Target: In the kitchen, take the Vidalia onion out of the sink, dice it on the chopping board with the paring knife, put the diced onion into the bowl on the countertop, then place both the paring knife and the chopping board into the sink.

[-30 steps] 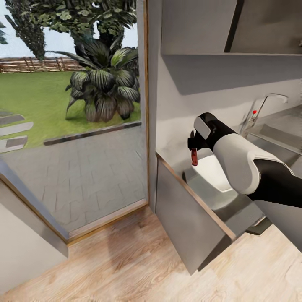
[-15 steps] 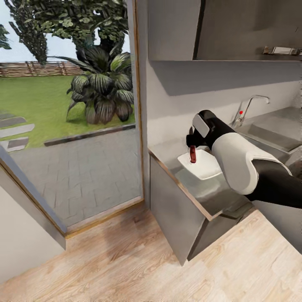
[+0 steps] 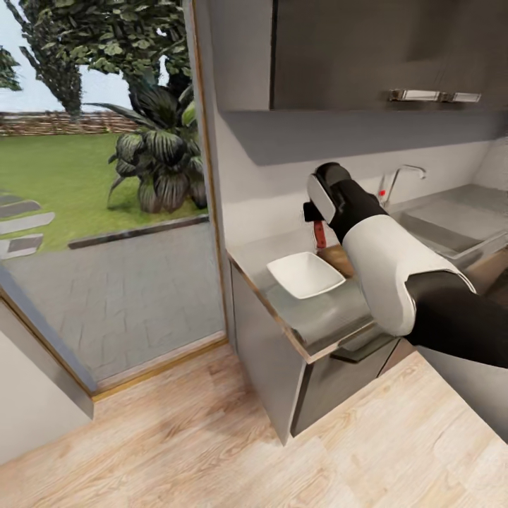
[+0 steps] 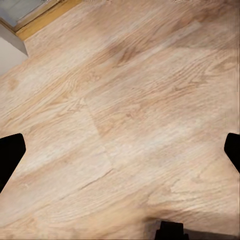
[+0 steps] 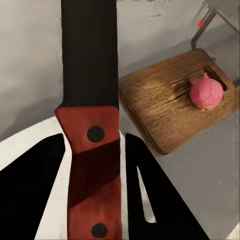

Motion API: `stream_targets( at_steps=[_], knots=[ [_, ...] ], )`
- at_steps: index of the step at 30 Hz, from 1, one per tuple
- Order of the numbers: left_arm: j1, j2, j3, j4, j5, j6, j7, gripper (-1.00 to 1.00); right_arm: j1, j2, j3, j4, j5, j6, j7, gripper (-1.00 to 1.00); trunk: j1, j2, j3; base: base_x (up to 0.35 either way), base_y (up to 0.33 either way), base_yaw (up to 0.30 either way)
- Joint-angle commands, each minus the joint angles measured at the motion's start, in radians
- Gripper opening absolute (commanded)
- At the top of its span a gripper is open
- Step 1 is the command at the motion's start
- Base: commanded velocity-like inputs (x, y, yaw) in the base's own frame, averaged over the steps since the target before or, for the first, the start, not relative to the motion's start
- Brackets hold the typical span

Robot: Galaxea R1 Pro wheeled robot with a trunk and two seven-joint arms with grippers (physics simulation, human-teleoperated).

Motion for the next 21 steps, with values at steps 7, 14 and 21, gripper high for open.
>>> stream_targets(
  at_steps=[7,14,21],
  knots=[
    [-0.001,0.003,0.015,0.005,0.031,0.060,0.010,1.00,0.000,0.000,0.124,-0.050,-0.008,0.000,0.070,-1.00,0.000,-0.001,0.000,-0.001,-0.262,0.000],
    [-0.001,-0.001,0.138,0.004,0.082,0.099,0.013,1.00,0.000,0.000,0.438,-0.136,-0.008,0.006,0.119,-1.00,0.000,-0.001,0.000,0.000,-0.031,0.000],
    [-0.001,-0.005,0.201,0.004,0.085,0.109,0.010,1.00,0.000,0.000,0.571,-0.156,-0.005,0.003,0.120,-1.00,0.000,-0.001,0.000,0.000,0.000,0.000]
  ],
)
